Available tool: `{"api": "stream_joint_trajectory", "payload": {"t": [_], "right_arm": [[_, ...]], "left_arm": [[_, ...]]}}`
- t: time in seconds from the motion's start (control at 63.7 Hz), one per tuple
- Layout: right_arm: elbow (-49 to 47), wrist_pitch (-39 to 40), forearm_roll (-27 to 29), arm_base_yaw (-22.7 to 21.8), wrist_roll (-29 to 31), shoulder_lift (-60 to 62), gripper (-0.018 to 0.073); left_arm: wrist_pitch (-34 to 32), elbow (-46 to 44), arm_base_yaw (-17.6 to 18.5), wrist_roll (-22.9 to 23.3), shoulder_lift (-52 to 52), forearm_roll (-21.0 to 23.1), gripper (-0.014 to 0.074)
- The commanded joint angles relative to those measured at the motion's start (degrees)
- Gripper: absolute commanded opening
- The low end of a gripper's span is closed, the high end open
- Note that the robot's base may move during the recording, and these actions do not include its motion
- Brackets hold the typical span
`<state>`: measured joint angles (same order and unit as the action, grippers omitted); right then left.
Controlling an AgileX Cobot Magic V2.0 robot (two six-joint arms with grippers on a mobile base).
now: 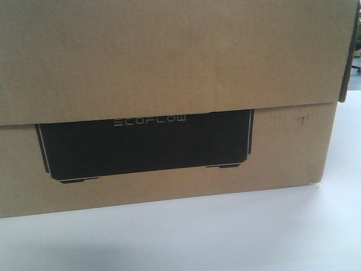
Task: Grab box from left shelf to table start
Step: 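Open both grippers and release the box walls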
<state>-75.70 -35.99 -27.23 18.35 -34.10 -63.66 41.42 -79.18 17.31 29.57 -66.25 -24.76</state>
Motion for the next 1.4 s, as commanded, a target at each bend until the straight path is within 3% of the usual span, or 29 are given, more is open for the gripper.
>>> {"api": "stream_joint_trajectory", "payload": {"t": [0.0, 0.094, 0.267, 0.518, 0.706, 1.02, 1.381], "right_arm": [[-2.1, 4.4, -1.8, 0.1, -0.1, 1.4, 0.01], [-1.9, 3.7, -1.8, 0.1, 0.2, 2.4, 0.004], [2.6, 7.9, -1.7, 0.1, 6.6, 6.9, 0.005], [20.6, 20.3, -1.8, 0.1, 7.9, 22.7, 0.005], [34.5, 22.7, -1.8, 0.1, 7.9, 36.2, 0.005], [49.6, 22.7, -1.8, 0.1, 7.8, 53.6, 0.005], [51.9, 22.3, -1.8, 0.1, 7.8, 54.7, 0.005]], "left_arm": [[-5.3, -1.8, -0.2, 0.4, 1.8, -2.1, -0.0093], [-5.6, -1.3, -0.2, 0.4, 3.1, -2.1, -0.0093], [-13.5, 5.1, -0.2, 0.4, 8.8, -2.1, -0.009], [-26.8, 25.0, -0.2, 0.7, 22.4, -2.0, -0.009], [-34.1, 40.1, -0.2, 0.9, 34.3, -1.2, -0.009], [-34.8, 57.6, -0.2, 0.9, 50.8, 0.6, -0.0092], [-34.7, 59.2, -0.2, 0.9, 52.7, 0.6, -0.0092]]}}
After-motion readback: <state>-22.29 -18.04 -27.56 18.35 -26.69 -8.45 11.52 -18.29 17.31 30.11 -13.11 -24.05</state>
